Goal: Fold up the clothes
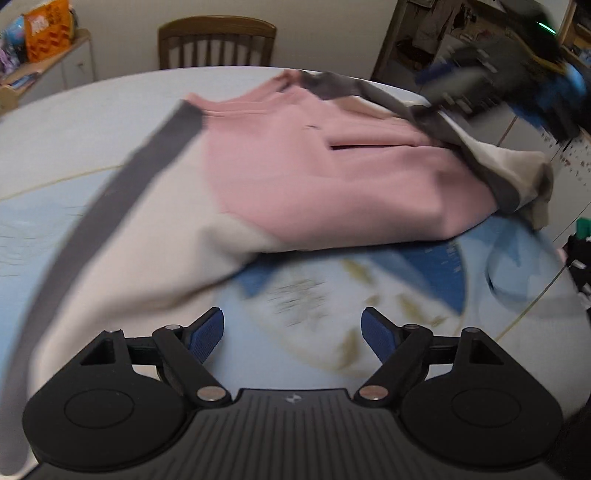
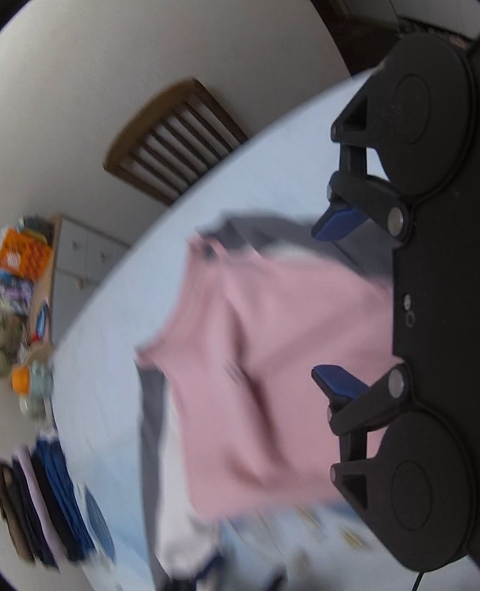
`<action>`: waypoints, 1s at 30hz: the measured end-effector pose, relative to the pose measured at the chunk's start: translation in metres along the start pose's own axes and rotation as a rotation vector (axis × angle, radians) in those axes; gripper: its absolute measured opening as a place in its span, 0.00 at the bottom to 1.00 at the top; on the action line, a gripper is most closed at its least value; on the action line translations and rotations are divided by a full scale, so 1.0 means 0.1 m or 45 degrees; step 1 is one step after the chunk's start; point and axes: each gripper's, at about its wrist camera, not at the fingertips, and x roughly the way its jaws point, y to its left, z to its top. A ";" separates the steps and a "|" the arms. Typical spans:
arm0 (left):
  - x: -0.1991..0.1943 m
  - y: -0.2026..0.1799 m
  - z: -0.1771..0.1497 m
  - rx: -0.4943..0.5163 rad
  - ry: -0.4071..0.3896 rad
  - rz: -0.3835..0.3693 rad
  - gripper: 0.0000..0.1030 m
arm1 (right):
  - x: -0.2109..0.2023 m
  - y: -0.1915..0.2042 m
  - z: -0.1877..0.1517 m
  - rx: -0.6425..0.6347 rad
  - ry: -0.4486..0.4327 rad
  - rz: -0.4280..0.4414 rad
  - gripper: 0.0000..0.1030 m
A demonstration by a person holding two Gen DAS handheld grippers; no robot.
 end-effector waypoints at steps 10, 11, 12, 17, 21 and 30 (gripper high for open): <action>0.33 -0.47 0.12 -0.004 0.015 0.049 0.79 | 0.19 0.98 -0.50 -0.117 0.064 0.074 1.00; 0.32 -0.49 0.12 0.002 0.009 0.047 0.79 | 0.23 1.01 -0.51 -0.125 0.063 0.059 1.00; 0.30 -0.51 0.12 0.007 0.003 0.046 0.79 | 0.25 1.00 -0.49 -0.109 0.060 0.049 1.00; 0.26 -0.51 0.12 -0.006 -0.022 0.062 0.79 | 0.22 0.83 -0.34 0.027 0.070 0.117 1.00; 0.24 -0.44 0.12 -0.033 -0.039 0.074 0.79 | -0.07 0.56 -0.11 0.131 -0.021 0.240 0.63; 0.04 -0.15 0.08 -0.071 -0.078 0.090 0.79 | -0.41 0.13 0.55 0.260 -0.241 0.686 0.36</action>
